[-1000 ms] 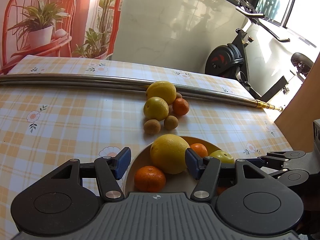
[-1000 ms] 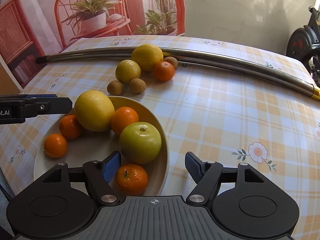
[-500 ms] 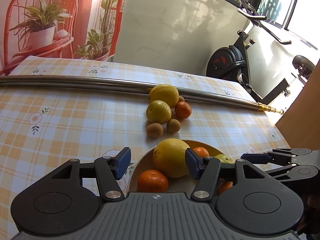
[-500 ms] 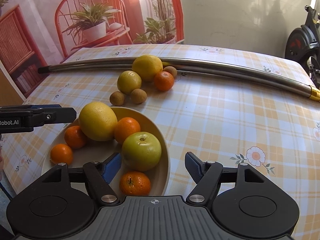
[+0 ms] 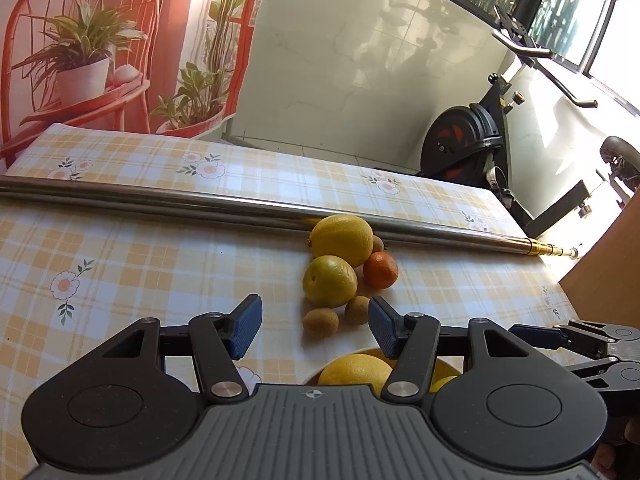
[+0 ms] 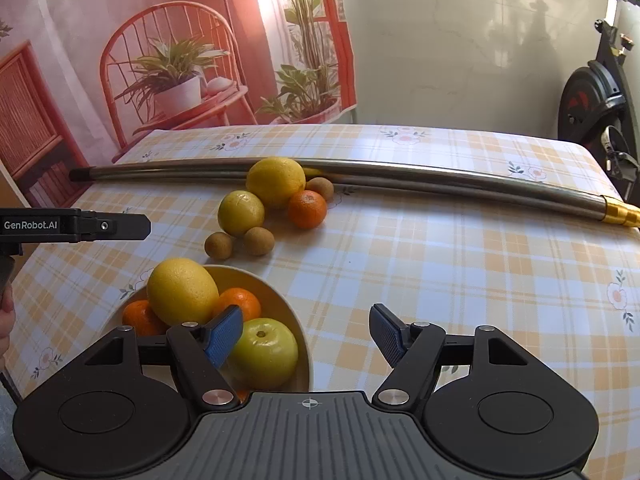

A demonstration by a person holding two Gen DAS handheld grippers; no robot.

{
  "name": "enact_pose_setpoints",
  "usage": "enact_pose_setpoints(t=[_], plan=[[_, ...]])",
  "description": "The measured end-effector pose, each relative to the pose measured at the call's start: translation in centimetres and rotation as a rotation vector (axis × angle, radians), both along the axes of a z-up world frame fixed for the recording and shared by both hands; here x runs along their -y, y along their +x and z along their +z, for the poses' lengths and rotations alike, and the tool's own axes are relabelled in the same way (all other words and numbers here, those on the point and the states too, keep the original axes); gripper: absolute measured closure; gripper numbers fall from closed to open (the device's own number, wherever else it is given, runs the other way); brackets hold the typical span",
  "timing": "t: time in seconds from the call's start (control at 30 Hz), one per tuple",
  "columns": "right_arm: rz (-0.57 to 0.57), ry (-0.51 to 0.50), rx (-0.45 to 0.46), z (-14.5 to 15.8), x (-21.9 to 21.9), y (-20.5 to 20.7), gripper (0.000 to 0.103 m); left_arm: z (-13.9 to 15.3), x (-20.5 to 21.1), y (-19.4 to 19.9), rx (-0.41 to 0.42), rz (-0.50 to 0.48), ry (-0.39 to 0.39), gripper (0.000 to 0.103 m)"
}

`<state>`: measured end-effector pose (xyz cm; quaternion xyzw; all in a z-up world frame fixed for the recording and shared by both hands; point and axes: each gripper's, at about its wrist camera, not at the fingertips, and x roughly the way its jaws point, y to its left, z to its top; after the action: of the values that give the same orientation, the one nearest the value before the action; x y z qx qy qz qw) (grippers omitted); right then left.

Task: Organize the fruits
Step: 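Move both open grippers to the fruit left beside the steel rod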

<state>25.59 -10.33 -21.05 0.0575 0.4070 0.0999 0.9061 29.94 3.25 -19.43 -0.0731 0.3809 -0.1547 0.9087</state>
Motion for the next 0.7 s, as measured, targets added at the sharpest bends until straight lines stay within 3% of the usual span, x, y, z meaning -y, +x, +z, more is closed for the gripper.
enact_pose_setpoints(t=[0.5, 0.7], plan=[[0.005, -0.011, 0.068, 1.8, 1.6, 5.9, 0.042, 0.6, 1.7, 5.8, -0.003, -0.02, 0.0, 0.043], [0.006, -0.006, 0.064, 1.2, 2.0, 7.9, 0.042, -0.9, 2.1, 6.9, -0.049, -0.046, -0.007, 0.043]])
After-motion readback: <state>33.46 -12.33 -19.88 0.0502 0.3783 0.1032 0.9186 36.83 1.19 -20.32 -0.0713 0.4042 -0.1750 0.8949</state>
